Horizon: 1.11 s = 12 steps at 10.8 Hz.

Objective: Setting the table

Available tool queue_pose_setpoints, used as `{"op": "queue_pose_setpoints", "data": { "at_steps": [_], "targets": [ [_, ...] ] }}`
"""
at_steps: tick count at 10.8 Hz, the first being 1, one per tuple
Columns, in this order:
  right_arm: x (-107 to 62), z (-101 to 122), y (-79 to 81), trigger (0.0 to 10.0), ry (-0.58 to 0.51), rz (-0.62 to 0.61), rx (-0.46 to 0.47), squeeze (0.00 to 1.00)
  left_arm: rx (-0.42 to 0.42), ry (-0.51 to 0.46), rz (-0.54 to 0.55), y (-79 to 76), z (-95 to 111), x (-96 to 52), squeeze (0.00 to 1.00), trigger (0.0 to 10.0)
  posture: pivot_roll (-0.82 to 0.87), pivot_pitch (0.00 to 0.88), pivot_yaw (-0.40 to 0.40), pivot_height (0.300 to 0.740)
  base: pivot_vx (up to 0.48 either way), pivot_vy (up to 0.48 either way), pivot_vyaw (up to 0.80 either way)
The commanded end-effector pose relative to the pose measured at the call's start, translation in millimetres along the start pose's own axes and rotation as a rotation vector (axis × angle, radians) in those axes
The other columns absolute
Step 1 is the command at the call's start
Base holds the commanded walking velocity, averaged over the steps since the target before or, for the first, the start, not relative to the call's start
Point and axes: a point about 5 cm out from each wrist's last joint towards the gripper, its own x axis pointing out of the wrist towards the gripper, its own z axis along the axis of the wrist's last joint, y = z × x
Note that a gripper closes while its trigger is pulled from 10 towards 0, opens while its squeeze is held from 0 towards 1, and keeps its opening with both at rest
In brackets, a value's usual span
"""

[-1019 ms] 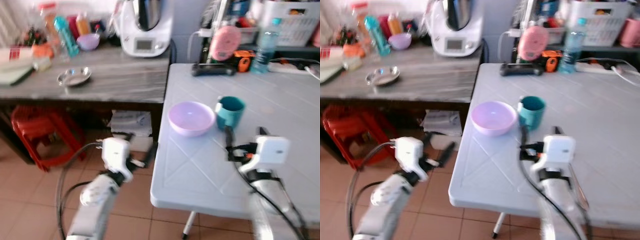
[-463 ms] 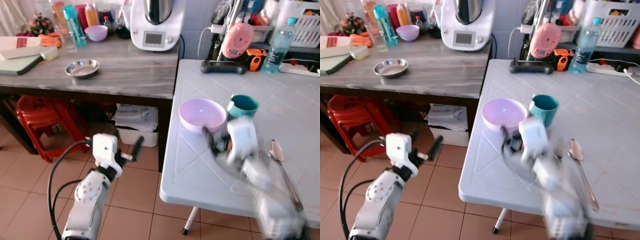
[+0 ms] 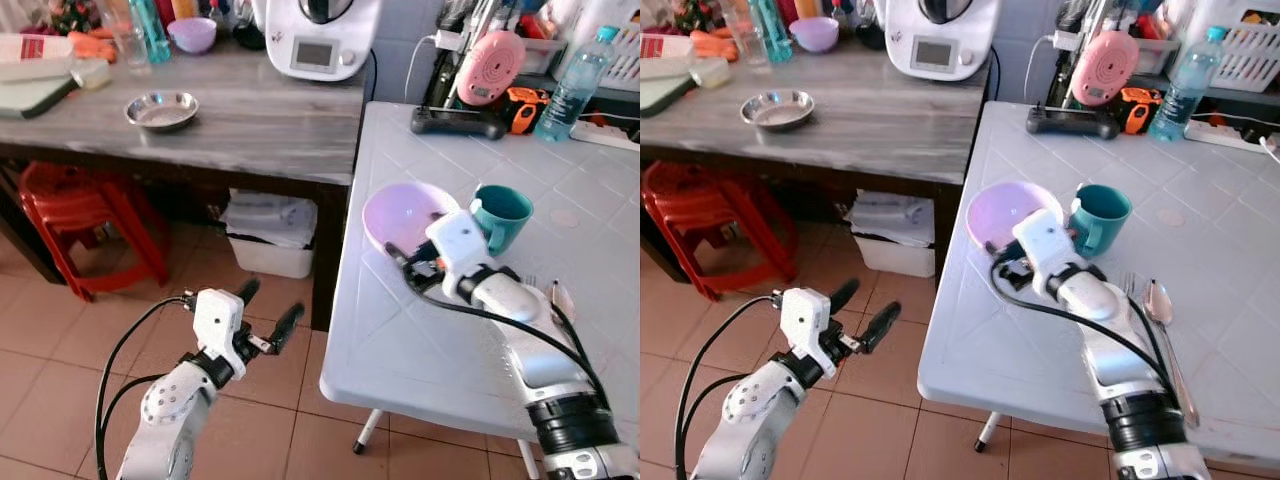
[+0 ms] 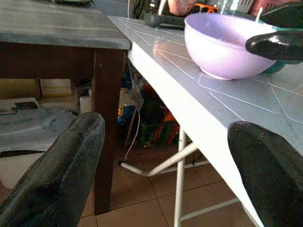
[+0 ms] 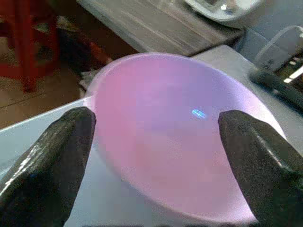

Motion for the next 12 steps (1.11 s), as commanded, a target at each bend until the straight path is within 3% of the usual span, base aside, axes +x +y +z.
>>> {"op": "queue_pose_setpoints", "data": {
  "at_steps": [1, 4, 6, 8, 9, 10, 12],
  "targets": [
    [8.0, 9, 3.6, 10.0, -0.019, 0.060, -0.026, 0.00, 0.003, -0.006, -0.002, -3.6, 0, -0.7, 0.00, 10.0, 0.01, 0.086, -0.057, 0.740, 0.000, 0.000, 0.00],
    [13.8, 9, 0.6, 10.0, -0.019, 0.093, -0.066, 0.00, -0.013, -0.010, -0.018, -9.2, -1, -1.0, 0.00, 10.0, 0.02, 0.085, -0.057, 0.740, 0.000, 0.000, 0.00],
    [12.9, -2, -0.1, 10.0, 0.037, 0.116, -0.068, 0.00, -0.019, -0.002, -0.042, -9.7, -1, -1.0, 0.00, 10.0, 0.01, 0.090, -0.046, 0.740, 0.000, 0.000, 0.00],
    [13.4, -13, -8.4, 10.0, 0.121, 0.146, -0.164, 0.00, -0.052, -0.020, -0.154, -18.7, 3, 1.5, 0.00, 10.0, 0.01, 0.089, -0.036, 0.740, 0.000, 0.000, 0.00],
    [13.4, -16, -13.9, 6.5, 0.150, 0.153, -0.201, 0.00, -0.065, -0.026, -0.190, -21.5, 5, 2.5, 0.00, 10.0, 0.00, 0.085, -0.035, 0.740, 0.000, 0.000, 0.00],
    [13.5, -19, -20.4, 0.0, 0.175, 0.159, -0.268, 0.00, -0.069, -0.029, -0.219, -24.3, 5, 2.7, 0.00, 10.0, 0.01, 0.083, -0.035, 0.740, 0.000, 0.000, 0.00],
    [15.7, -23, -27.6, 0.0, 0.205, 0.162, -0.355, 0.00, -0.055, -0.023, -0.238, -27.8, 4, 1.9, 0.00, 10.0, 0.01, 0.074, -0.037, 0.740, 0.000, 0.000, 0.00]
  ]
}}
